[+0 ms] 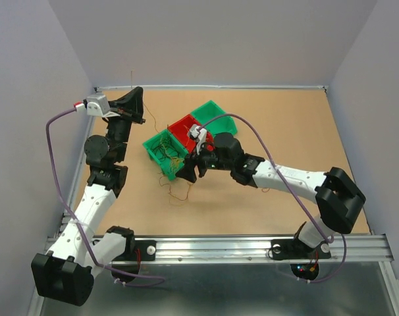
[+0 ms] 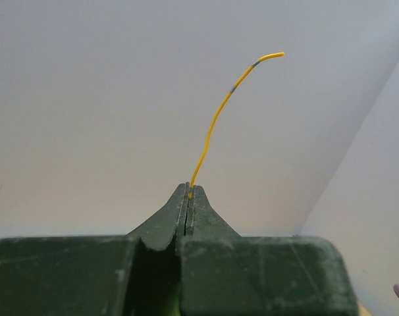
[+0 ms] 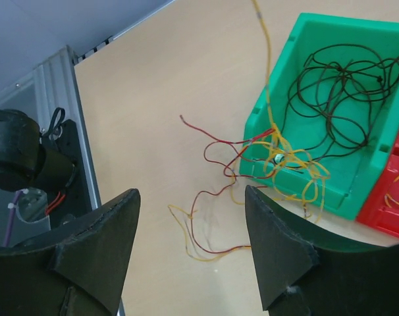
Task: Untangle the cables
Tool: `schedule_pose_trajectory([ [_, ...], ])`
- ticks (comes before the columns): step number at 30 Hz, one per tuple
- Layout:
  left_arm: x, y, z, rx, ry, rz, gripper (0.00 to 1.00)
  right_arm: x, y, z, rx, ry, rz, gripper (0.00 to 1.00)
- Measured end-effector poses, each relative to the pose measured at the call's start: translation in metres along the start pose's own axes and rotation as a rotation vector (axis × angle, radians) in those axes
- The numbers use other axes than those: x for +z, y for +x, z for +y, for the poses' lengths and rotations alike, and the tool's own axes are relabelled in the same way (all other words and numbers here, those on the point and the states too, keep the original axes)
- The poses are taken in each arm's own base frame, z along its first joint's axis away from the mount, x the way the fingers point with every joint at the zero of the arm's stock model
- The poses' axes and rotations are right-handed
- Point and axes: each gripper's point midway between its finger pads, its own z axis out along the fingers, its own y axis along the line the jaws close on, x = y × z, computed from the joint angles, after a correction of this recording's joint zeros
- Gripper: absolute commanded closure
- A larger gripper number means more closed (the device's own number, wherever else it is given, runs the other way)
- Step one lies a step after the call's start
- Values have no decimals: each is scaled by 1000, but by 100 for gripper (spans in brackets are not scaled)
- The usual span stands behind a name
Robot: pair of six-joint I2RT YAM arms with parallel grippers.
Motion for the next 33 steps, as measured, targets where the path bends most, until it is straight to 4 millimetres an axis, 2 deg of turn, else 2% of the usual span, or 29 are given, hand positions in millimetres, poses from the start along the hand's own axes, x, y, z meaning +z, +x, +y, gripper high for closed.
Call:
schedule_pose_trajectory([
  [3, 0, 1, 8, 0, -42, -8, 100, 11, 7, 8, 6, 28, 1, 24],
  [6, -1, 1, 16, 2, -80, -16, 100, 26, 27, 12, 0, 72, 32, 25],
  [7, -1, 1, 18, 1, -94, -20, 100, 35, 43, 15, -2, 85, 67, 26],
  [9, -1, 0, 20, 1, -106, -26, 100, 45, 62, 16, -4, 108, 108, 27],
  [13, -1, 0, 23, 2, -120, -28, 100, 67, 87, 16, -5, 145, 164, 28],
  [18, -1, 0, 24, 2, -126, -31, 100, 93, 83, -2, 10, 276, 131, 28],
  [24, 1, 5, 26, 2, -130, -20, 100, 97, 77, -22, 46, 407, 75, 28],
  [33, 2, 10, 28, 3, -133, -8, 100, 108, 85, -22, 71, 437, 59, 29],
])
